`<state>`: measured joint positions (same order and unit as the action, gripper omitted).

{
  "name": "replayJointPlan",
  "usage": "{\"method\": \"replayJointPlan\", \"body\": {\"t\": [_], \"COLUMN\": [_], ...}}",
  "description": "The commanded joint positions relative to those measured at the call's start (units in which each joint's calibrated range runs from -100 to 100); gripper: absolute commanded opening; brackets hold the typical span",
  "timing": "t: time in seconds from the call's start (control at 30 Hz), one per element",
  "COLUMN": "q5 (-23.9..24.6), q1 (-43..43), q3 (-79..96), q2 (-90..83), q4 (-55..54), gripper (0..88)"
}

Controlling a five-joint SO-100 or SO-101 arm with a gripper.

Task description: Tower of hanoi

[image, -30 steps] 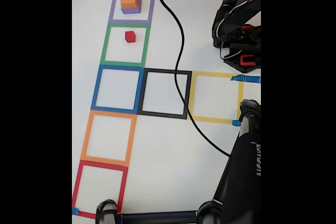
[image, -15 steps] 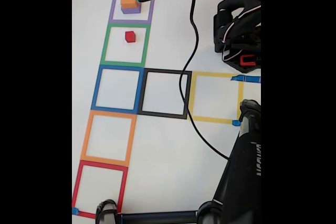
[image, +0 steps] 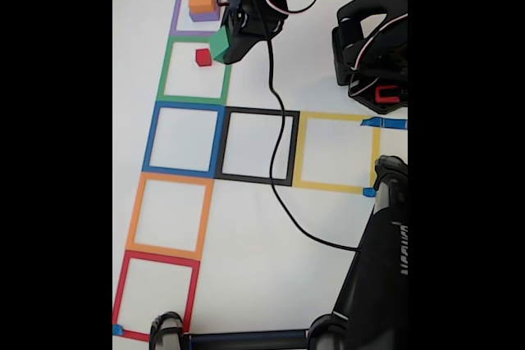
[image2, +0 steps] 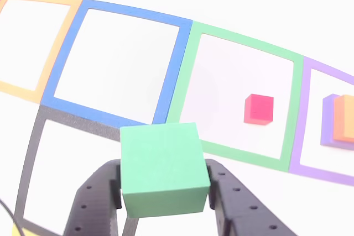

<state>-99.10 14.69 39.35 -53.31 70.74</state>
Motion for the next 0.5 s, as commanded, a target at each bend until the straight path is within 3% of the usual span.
{"method": "replayJointPlan", "body": {"t": [0.0, 0.3, 0.47], "q5": [-0.90, -0.90, -0.90], "q1": [0.37, 3.43, 4.10], "q3": [12.74, 23.10, 24.19], "q2": [0.87, 20.73, 30.10], "q4": [-20.05, -56.41, -70.58], "gripper": [7.2, 6.7, 6.5]}}
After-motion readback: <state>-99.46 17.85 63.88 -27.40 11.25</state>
